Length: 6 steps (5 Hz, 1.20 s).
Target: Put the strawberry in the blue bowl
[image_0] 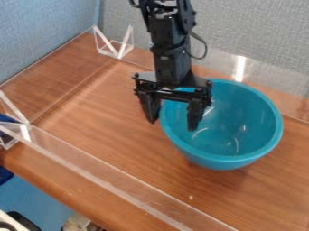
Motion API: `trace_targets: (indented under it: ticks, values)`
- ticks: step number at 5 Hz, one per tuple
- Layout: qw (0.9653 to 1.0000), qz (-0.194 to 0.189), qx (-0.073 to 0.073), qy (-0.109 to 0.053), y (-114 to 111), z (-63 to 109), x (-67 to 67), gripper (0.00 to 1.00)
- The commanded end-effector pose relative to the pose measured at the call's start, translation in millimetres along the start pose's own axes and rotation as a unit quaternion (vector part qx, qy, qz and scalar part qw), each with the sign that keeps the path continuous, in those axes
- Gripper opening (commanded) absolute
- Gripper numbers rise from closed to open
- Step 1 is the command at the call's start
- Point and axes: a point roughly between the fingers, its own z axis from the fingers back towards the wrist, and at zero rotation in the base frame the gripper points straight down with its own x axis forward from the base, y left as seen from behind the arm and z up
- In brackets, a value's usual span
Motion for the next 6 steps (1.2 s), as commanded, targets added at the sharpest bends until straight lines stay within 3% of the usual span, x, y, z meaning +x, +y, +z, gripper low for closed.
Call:
trace_targets:
  ticks: [1,3,6]
  values:
    - [0.9982,-0.016,-0.01,-0.056,-12,30.8,11.0,1.0]
    - [0.9967,-0.02,-0.018,-0.077,-18,47.9,11.4,1.0]
    - [0.9951,-0.036,-0.013,-0.091,-27,58.8,-0.8,1.0]
